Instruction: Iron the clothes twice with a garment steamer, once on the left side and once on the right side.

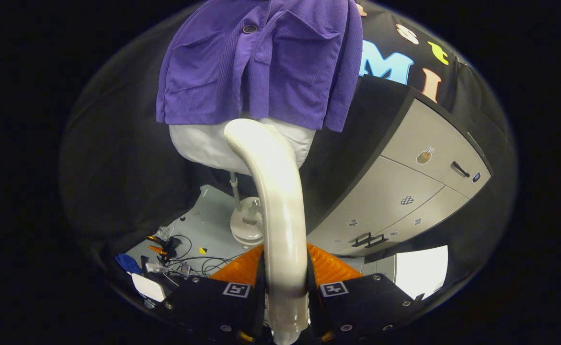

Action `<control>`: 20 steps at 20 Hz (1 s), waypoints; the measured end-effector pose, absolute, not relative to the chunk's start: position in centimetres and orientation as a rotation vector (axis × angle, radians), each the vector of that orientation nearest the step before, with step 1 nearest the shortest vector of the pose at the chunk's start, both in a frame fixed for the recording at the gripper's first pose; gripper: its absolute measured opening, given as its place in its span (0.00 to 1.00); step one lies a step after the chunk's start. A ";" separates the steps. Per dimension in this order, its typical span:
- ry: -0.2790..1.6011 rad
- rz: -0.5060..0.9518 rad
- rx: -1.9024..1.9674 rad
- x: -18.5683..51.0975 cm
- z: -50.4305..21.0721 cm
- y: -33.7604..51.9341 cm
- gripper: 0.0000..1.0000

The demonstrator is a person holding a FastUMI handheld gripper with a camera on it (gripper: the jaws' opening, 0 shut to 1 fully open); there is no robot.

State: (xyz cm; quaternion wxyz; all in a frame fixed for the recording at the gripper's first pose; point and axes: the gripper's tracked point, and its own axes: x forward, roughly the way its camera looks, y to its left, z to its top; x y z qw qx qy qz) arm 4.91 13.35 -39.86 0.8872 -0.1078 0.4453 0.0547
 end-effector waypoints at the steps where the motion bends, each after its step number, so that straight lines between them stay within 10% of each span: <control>1: 0.921 0.120 -0.230 4.5 -39.6 13.5 0.38; 20: 0.595 0.232 -0.057 7.7 -18.0 16.6 0.38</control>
